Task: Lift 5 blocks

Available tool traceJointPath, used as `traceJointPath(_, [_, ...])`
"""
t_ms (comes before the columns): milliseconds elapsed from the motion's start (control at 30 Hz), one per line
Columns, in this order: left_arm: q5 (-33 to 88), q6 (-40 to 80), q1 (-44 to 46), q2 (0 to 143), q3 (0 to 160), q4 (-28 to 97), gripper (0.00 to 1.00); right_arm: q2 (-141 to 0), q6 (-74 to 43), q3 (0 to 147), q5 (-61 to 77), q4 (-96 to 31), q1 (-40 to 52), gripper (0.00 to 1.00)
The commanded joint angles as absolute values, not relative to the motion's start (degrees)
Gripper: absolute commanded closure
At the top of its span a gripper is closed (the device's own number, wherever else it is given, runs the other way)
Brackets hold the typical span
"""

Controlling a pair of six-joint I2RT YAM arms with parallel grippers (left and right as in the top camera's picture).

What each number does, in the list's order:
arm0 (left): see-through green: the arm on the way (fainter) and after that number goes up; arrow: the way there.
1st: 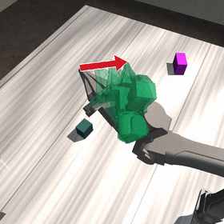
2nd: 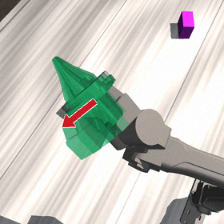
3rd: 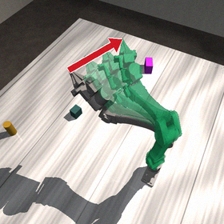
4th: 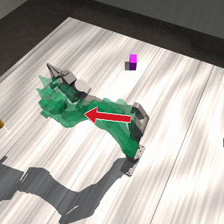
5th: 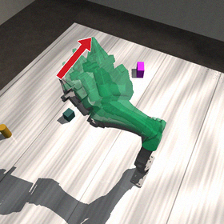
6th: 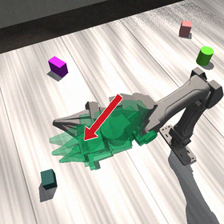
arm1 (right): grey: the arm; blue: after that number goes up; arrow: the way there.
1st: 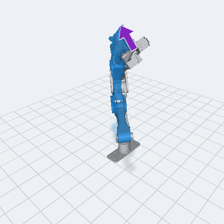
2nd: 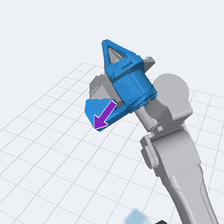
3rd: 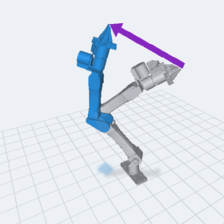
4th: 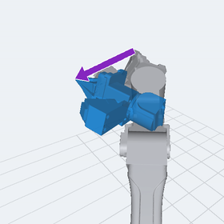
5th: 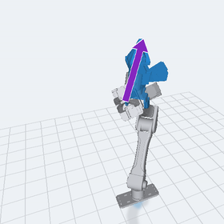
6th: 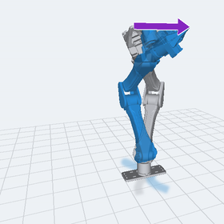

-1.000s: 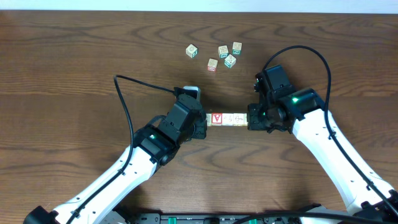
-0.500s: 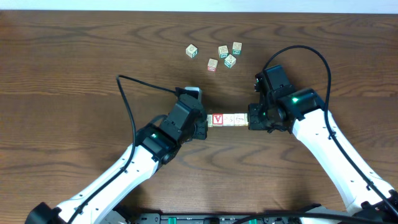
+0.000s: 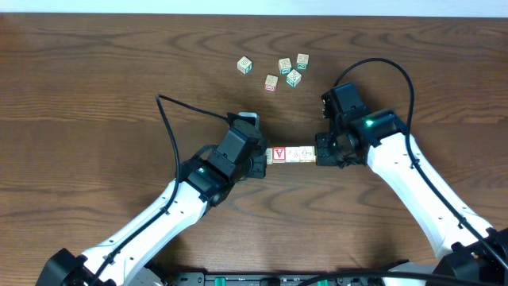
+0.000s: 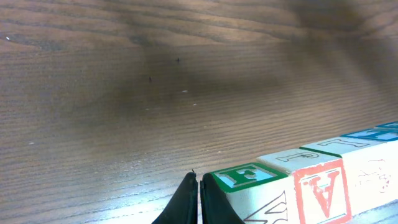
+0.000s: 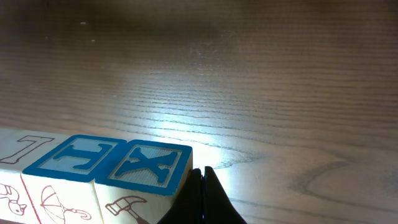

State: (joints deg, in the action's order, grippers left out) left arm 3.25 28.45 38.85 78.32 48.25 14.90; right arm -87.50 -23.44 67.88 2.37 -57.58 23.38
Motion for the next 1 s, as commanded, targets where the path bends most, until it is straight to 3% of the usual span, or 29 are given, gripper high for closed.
traceJointPath(0, [18.4,28.1,43.5,78.2,51.9,11.4,0.93,-88.0,-23.1,71.1,19.6,-54.7,27.1,0.99])
traceJointPath(967, [18.3,28.1,44.8,82.6,51.9,9.5,0.93,-90.5,-22.2,70.4,17.8,-54.3,28.2,0.99])
